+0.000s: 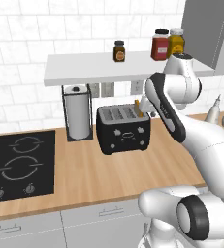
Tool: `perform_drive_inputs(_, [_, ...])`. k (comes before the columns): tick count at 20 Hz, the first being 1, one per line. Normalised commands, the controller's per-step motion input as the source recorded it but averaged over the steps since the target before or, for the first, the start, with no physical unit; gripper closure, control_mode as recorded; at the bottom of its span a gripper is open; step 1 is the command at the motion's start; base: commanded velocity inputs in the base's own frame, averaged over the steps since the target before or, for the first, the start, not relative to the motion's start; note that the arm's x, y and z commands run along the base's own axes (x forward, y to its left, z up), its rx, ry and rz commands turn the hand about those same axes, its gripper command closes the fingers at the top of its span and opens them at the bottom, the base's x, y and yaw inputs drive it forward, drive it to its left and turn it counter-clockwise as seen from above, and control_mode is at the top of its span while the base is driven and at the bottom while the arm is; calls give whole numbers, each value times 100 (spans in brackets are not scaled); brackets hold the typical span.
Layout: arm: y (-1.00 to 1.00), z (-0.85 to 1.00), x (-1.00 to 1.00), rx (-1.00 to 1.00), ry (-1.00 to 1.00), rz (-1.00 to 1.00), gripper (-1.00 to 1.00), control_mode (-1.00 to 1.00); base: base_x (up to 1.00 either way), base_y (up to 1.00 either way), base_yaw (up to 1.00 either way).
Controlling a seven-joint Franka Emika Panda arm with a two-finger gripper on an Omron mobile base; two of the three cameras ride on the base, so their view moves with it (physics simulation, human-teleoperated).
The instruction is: Start the toaster. Once the lever pops up, take the bread to the plate on the dining counter.
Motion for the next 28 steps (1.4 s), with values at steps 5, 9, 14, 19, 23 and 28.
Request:
perform_drive_inputs(5, [-5, -23, 0, 0, -1, 0, -100, -100, 0, 0, 0])
perform_drive_inputs(9, [-20, -50, 0, 0, -5, 0, -100, -100, 0, 0, 0])
perform_drive_inputs(14, [-23, -43, 12, 0, -5, 0, -100, -100, 0, 0, 0])
perform_drive_inputs(19, [-15, -31, 38, 0, -1, 0, -100, -100, 0, 0, 0])
perform_drive_inputs(23, [-13, -21, 52, 0, 0, 0, -100, -100, 0, 0, 0])
perform_drive_inputs(28, [-5, -25, 30, 0, 0, 0, -100, -100, 0, 0, 0])
